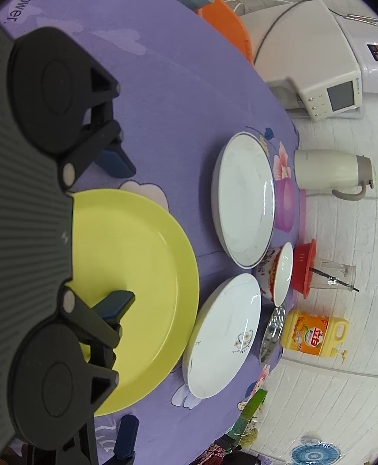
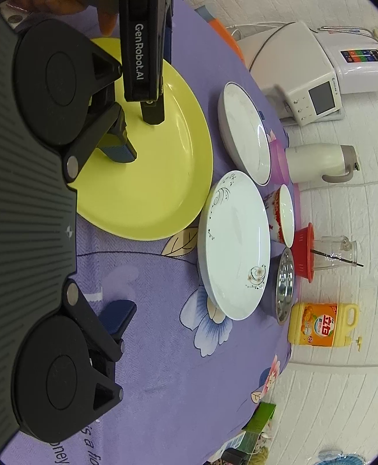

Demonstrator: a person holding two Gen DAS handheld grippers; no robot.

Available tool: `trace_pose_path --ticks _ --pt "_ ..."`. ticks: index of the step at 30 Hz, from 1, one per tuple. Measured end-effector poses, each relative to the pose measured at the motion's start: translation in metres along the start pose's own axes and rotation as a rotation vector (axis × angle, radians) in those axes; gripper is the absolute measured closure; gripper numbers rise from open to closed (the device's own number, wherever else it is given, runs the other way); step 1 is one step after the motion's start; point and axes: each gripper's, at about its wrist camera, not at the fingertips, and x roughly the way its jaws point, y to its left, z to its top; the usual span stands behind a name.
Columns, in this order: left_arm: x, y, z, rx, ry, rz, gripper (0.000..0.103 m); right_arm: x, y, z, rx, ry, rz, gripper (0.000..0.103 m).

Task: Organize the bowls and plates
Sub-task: 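Move the left tool to the yellow plastic plate and grasp its rim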

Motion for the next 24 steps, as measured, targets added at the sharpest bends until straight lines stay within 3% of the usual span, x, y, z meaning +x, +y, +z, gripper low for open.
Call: trace_pose_path --ticks 3,7,11,15,20,24 --pt "-0.003 -0.002 -0.004 -0.001 -0.029 -0.050 0.035 -0.001 0.005 -0.002 -0.024 -0.021 0.015 0.000" --pt "-0.007 0.001 -0.009 -0.018 -0.052 -0.074 0.041 -0.006 0.015 -0.004 -0.051 -0.040 0.062 0.000" --pt "-0.011 0.010 -0.009 -0.055 -0.047 -0.063 0.042 -0.008 0.026 -0.003 -0.042 -0.034 0.052 0.000" --pt "-0.022 0.031 -0.003 -0.067 -0.064 0.001 0.042 -0.010 0.046 0.004 -0.070 -0.048 0.071 0.000" --pt "-0.032 0.078 0.001 -0.132 -0.072 0.106 0.042 0.005 0.084 0.021 -0.124 -0.053 0.176 0.000" --pt "-0.028 0.105 -0.001 -0.182 -0.062 0.141 0.043 0.021 0.110 0.028 -0.175 -0.036 0.226 0.000"
